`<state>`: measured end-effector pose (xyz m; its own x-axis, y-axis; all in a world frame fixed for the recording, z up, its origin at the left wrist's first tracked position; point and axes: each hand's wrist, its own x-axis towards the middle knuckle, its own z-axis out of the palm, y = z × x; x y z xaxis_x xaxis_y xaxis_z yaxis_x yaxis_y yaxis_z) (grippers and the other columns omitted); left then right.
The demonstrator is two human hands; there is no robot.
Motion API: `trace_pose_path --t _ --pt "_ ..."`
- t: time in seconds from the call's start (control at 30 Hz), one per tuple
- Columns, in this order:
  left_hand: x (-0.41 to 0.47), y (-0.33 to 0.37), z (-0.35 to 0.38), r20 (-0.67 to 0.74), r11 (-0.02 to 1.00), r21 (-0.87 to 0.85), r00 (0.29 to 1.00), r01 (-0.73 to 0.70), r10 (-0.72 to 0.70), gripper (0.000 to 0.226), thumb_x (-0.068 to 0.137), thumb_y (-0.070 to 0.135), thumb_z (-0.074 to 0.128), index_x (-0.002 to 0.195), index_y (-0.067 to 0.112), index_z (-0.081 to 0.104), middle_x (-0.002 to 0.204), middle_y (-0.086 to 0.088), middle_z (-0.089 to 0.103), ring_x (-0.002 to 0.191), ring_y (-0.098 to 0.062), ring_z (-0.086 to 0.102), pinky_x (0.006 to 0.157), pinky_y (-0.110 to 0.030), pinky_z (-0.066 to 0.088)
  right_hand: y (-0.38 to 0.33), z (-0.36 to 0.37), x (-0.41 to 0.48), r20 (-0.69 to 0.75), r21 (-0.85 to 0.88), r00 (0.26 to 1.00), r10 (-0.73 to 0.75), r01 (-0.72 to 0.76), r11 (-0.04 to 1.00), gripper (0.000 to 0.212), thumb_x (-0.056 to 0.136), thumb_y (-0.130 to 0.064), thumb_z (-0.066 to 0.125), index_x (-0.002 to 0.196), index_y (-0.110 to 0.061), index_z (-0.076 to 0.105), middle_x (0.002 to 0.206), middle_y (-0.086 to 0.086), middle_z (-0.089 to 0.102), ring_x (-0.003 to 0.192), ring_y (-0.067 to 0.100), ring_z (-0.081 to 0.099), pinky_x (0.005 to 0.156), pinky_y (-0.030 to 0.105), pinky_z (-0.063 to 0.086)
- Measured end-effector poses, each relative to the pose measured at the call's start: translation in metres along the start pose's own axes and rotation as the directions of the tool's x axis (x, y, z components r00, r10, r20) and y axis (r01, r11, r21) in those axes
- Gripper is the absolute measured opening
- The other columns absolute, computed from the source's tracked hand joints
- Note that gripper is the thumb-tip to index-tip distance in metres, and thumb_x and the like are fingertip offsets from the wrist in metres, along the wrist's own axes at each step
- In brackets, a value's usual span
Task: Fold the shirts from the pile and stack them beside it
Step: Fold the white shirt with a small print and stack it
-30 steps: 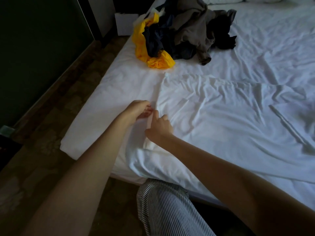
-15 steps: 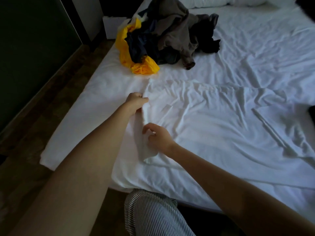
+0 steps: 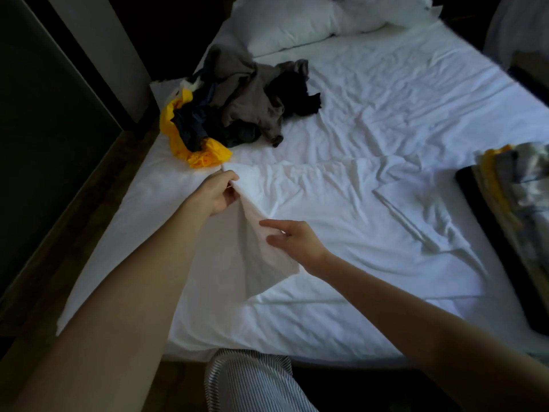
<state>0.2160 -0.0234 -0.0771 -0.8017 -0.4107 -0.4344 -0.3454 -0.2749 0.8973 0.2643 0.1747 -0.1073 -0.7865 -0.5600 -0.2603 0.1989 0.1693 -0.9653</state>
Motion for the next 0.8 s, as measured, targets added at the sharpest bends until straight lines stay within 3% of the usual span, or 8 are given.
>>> trace_pose_path --t 0.13,0.27,0.37,0.5,0.6,0.67,0.8 --pt "-0.005 0.01 0.052 0.078 0.996 0.077 0.996 -0.046 0.04 0.026 0.093 -0.003 0.036 0.095 0.018 0.051 0.088 -0.006 0.053 0.075 -0.014 0.05 0.063 -0.023 0.043 -0.006 -0.048 -0.018 -0.035 0.103 0.999 0.034 -0.031 0.994 0.041 0.086 0.003 0.056 0.112 -0.028 0.065 0.092 0.005 0.064 0.081 0.014 0.061 0.085 0.028 0.051" --pt "-0.002 0.009 0.117 0.156 0.981 0.185 0.987 -0.052 0.023 0.031 0.094 -0.001 0.036 0.118 0.015 0.047 0.097 -0.008 0.05 0.082 -0.016 0.05 0.067 -0.024 0.046 0.003 -0.102 -0.035 -0.061 0.199 0.997 0.045 -0.032 0.98 0.043 0.085 0.004 0.057 0.114 -0.026 0.065 0.095 0.003 0.066 0.083 0.014 0.063 0.083 0.026 0.052" --pt "-0.003 0.001 0.172 0.181 0.969 0.245 0.983 -0.03 -0.015 0.024 0.093 -0.002 0.038 0.108 0.014 0.049 0.091 -0.007 0.05 0.079 -0.016 0.051 0.066 -0.024 0.048 0.015 -0.142 -0.048 -0.126 0.239 0.991 0.049 -0.017 0.971 0.046 0.084 0.005 0.059 0.118 -0.026 0.061 0.102 0.001 0.066 0.085 0.01 0.062 0.079 0.019 0.052" --pt "0.0 -0.02 0.238 0.176 0.923 0.385 0.98 0.015 -0.089 0.021 0.092 -0.004 0.04 0.091 0.016 0.048 0.086 -0.006 0.048 0.073 -0.015 0.047 0.063 -0.025 0.045 0.034 -0.19 -0.064 -0.169 0.287 0.979 0.111 -0.059 0.956 0.054 0.081 0.011 0.059 0.122 -0.023 0.058 0.115 0.008 0.064 0.092 0.015 0.062 0.085 0.025 0.052" --pt "0.004 -0.04 0.276 0.179 0.89 0.455 0.977 0.022 -0.116 0.023 0.089 -0.005 0.04 0.083 0.017 0.045 0.082 -0.006 0.047 0.068 -0.014 0.045 0.052 -0.023 0.044 0.047 -0.218 -0.076 -0.17 0.271 0.972 0.16 -0.11 0.956 0.056 0.082 0.011 0.058 0.13 -0.017 0.054 0.11 0.007 0.063 0.087 0.012 0.062 0.069 0.016 0.053" --pt "0.004 -0.051 0.296 0.19 0.87 0.494 0.977 -0.008 -0.099 0.021 0.089 -0.004 0.04 0.095 0.015 0.047 0.078 -0.004 0.045 0.067 -0.014 0.044 0.051 -0.023 0.042 0.057 -0.229 -0.081 -0.187 0.267 0.967 0.175 -0.121 0.956 0.055 0.081 0.011 0.059 0.13 -0.014 0.055 0.108 0.007 0.064 0.087 0.012 0.062 0.068 0.016 0.053" --pt "0.004 -0.062 0.32 0.225 0.838 0.532 0.974 -0.121 -0.003 0.04 0.087 0.0 0.041 0.124 0.013 0.049 0.079 -0.003 0.048 0.066 -0.015 0.046 0.045 -0.019 0.038 0.066 -0.241 -0.087 -0.224 0.277 0.96 0.167 -0.101 0.956 0.057 0.082 0.012 0.056 0.129 -0.019 0.054 0.098 -0.002 0.063 0.083 0.008 0.061 0.069 0.014 0.052"
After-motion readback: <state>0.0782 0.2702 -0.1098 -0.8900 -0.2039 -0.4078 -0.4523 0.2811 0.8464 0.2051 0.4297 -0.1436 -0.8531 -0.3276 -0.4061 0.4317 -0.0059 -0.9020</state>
